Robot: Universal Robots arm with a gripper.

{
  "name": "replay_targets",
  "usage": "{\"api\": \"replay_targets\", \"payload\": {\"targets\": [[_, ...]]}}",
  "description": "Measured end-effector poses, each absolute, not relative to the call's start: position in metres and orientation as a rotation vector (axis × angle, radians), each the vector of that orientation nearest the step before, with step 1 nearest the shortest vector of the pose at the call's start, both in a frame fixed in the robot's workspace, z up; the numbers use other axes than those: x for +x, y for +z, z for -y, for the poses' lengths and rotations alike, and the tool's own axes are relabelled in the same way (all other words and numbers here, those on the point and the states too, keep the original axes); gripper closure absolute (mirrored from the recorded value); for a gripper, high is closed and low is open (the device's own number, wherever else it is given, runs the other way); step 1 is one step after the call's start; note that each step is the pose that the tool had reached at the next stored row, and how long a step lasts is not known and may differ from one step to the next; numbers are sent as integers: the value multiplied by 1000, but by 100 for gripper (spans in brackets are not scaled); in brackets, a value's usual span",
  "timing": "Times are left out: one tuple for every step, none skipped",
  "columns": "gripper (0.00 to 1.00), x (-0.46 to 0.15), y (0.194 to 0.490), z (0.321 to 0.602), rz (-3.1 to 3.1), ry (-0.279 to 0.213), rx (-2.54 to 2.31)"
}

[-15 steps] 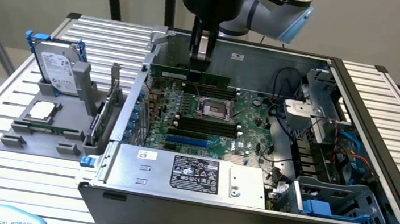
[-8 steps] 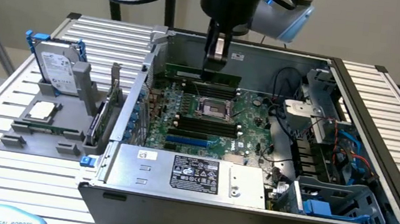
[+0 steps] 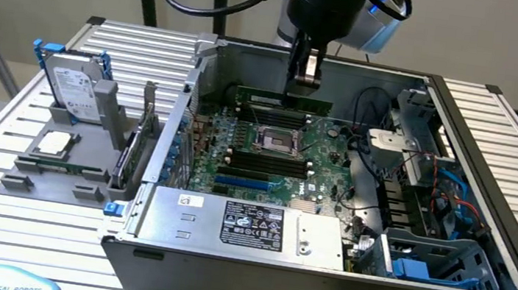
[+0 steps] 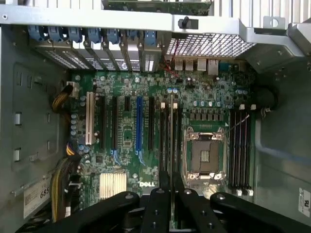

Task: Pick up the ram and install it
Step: 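Pick up the ram and move it above insertion slot, then insert the ram into the slot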

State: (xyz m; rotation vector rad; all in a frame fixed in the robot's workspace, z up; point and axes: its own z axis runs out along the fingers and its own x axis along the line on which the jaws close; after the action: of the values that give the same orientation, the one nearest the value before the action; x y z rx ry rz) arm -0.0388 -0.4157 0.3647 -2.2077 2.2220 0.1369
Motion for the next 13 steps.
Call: {"api": "replay_targets", "payload": {"targets": [[87, -39, 365, 416, -2222, 137, -2208], [87, -39, 365, 416, -2222, 137, -2208], [87, -39, 365, 416, -2222, 137, -2208], [87, -39, 365, 416, -2222, 137, -2208], [87, -39, 365, 416, -2222, 137, -2208], [87, -39, 365, 416, -2222, 137, -2208], [87, -39, 365, 416, -2222, 137, -2208], [87, -39, 365, 416, -2222, 137, -2208], [87, -39, 365, 416, -2222, 137, -2208], [87, -39, 365, 416, -2222, 137, -2208], [87, -39, 365, 416, -2222, 137, -2208], [87, -39, 365, 416, -2222, 137, -2208], [87, -39, 365, 416, -2222, 137, -2208]]}}
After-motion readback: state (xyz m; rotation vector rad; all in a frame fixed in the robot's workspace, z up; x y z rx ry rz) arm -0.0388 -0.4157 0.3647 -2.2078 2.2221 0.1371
